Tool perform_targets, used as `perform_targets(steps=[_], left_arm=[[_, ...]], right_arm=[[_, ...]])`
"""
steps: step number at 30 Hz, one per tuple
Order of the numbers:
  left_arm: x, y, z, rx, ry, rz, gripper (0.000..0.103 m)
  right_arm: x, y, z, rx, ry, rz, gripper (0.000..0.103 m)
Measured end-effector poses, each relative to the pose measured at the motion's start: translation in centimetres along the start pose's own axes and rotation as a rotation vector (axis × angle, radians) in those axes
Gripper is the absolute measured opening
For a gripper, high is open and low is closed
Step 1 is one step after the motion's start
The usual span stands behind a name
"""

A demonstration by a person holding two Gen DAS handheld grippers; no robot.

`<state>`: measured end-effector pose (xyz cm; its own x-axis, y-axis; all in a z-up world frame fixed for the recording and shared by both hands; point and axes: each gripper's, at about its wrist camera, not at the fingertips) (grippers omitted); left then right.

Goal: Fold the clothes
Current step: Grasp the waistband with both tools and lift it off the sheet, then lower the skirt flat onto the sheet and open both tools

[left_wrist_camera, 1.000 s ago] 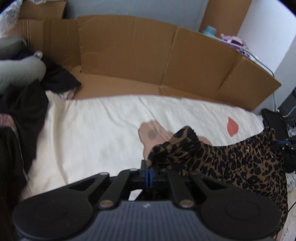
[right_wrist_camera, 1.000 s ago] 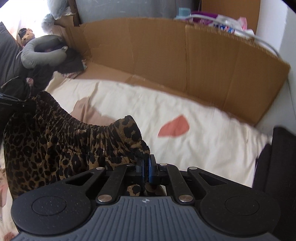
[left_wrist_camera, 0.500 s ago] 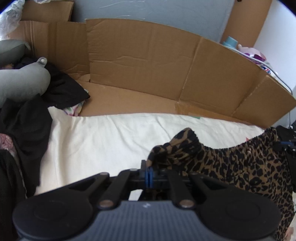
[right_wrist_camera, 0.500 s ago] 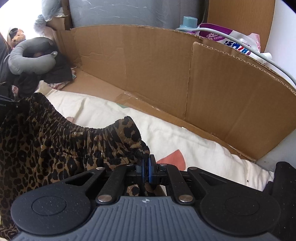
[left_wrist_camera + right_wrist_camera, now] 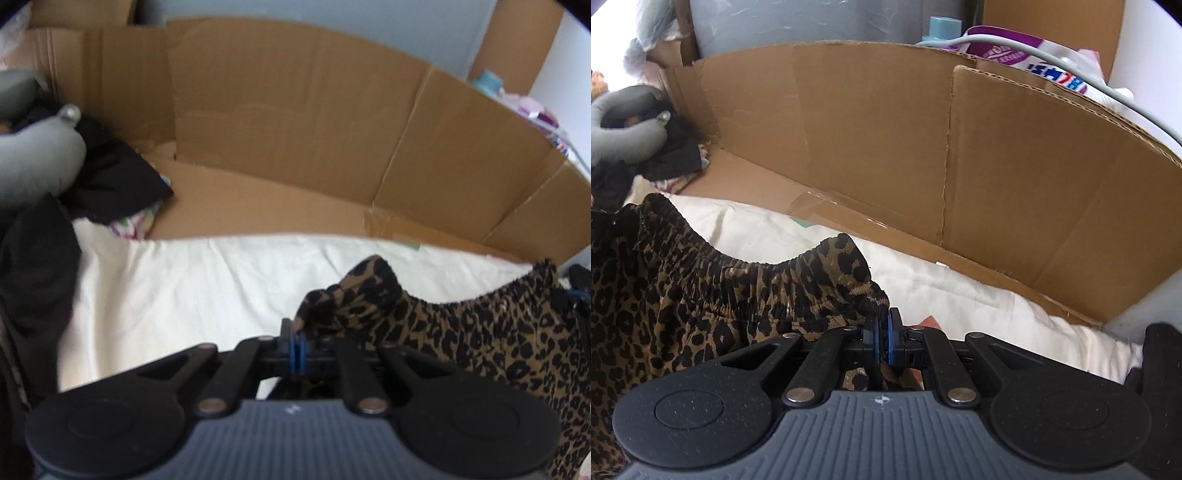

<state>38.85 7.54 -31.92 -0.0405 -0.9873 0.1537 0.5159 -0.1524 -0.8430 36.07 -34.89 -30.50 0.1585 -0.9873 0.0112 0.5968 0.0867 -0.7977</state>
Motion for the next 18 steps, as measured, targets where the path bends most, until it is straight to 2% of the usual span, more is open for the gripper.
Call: perform_targets(steps=[1, 4, 6, 7, 8, 13, 18], left_arm=[[0.1, 0.3, -0.2, -0.009, 0.004, 0.015, 0.012], [0.2, 0.8, -0.7, -0.021, 0.013, 0.054, 0.015], [0.2, 0.6, -0.9, -0.018, -0.007, 0.042, 0.019], [0.3, 0.4, -1.0, -0.018, -0.008, 0.039, 0.02], [0.5, 0.2, -1.1, -0.018, -0.009, 0.036, 0.02], [2.2, -1.3, -1.8, -0.014, 0.0, 0.005, 0.022], [4.8, -3.1, -2.9, -0.027, 0.015, -0.046, 0.024]], right_arm=[[0.0, 0.4, 0.0, -0.008, -0.003, -0.006, 0.004], [0.7, 0.9, -0.3, -0.016, 0.013, -0.014, 0.011], [1.0, 0.5, -0.6, -0.013, 0.028, -0.017, 0.013], [1.2, 0.3, -0.8, -0.011, 0.036, -0.017, 0.017], [1.3, 0.0, -0.9, -0.009, 0.038, -0.016, 0.029], [1.6, -2.3, -1.9, 0.013, 0.062, 0.017, 0.033], [2.8, -5.1, -3.7, 0.026, 0.122, 0.029, 0.033]])
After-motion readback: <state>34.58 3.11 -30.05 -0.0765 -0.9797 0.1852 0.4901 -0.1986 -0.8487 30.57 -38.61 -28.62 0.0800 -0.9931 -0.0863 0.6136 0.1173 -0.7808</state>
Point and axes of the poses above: each gripper's, at about its wrist camera, not at the fingertips, and y roughly the way its jaws point, x to its right, z to its top, and after that the axes turned 1 degree about -y, right-handed
